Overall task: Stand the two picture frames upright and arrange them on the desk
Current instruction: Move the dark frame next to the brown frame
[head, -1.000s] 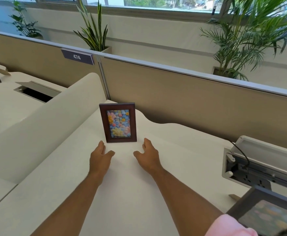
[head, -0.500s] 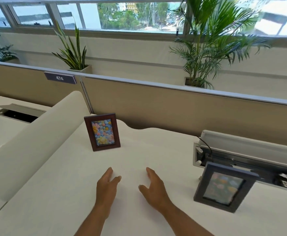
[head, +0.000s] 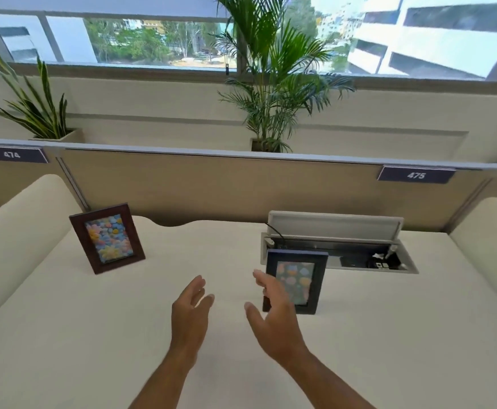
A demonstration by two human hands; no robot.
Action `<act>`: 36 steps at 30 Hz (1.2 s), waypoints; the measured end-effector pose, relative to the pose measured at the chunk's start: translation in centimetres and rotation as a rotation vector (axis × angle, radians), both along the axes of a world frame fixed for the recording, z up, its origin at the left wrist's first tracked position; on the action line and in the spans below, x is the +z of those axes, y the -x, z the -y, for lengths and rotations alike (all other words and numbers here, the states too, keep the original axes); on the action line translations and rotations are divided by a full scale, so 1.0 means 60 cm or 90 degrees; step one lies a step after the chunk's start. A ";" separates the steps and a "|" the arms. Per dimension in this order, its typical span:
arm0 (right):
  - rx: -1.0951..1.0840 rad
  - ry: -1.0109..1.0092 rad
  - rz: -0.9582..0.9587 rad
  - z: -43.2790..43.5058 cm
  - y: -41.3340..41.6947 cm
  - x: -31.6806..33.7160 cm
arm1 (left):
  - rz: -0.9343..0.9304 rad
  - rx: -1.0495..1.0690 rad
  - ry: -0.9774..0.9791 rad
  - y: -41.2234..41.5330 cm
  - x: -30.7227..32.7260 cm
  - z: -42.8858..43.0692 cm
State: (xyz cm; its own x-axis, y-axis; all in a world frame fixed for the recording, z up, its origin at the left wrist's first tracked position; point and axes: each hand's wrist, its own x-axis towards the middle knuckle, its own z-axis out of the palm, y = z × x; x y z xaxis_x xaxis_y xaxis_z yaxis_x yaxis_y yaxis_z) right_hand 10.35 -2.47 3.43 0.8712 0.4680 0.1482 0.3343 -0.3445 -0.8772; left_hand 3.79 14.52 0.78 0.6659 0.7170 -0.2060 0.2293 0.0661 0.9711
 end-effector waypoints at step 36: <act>-0.219 -0.008 -0.270 0.155 -0.088 -0.134 | -0.102 -0.229 0.015 -0.108 -0.079 0.166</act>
